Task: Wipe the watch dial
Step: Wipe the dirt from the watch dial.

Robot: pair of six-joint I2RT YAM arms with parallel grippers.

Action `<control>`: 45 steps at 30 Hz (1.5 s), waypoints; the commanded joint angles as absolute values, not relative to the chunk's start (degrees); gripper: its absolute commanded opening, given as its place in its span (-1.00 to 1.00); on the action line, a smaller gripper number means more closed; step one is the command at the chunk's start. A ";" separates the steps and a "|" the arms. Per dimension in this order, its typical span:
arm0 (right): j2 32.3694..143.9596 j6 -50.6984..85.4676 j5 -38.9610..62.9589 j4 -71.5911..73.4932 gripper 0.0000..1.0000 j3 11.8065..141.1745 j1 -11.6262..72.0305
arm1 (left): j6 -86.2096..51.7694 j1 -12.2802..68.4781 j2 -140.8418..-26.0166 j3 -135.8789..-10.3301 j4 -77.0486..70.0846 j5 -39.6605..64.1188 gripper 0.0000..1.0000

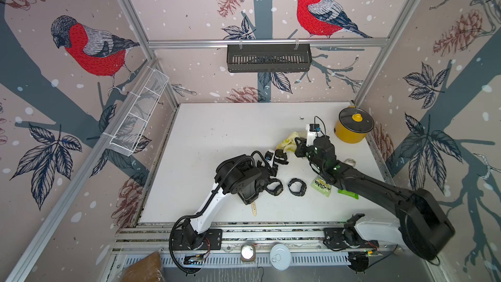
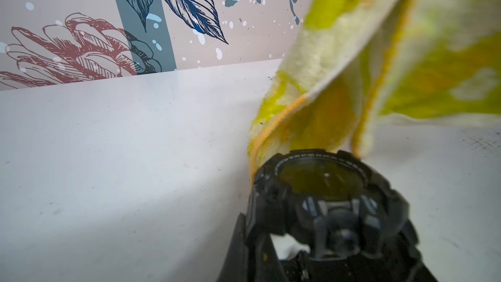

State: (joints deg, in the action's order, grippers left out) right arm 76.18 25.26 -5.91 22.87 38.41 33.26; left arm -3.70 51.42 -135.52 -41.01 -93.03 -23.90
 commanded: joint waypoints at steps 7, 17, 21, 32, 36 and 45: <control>89.85 23.49 -0.27 27.07 -0.90 40.83 35.90 | -6.42 51.39 -138.08 -40.18 -102.19 -25.67 -1.00; 91.86 24.41 -3.50 29.70 -0.90 29.73 39.87 | -6.23 51.63 -138.07 -40.26 -101.93 -25.93 -1.00; 86.27 24.07 -2.91 27.64 -0.89 26.03 38.52 | -6.27 51.62 -138.08 -40.34 -102.01 -25.89 -1.00; 84.04 20.73 0.57 23.33 -0.85 41.74 35.59 | -5.76 51.59 -138.16 -40.12 -102.39 -25.44 -1.00; 92.93 21.43 2.33 23.94 -0.88 49.08 35.98 | -5.80 51.60 -138.16 -40.25 -102.25 -25.53 -1.00; 95.85 26.30 2.32 32.39 -0.89 37.08 39.02 | -6.34 51.59 -138.08 -40.32 -102.00 -26.10 -1.00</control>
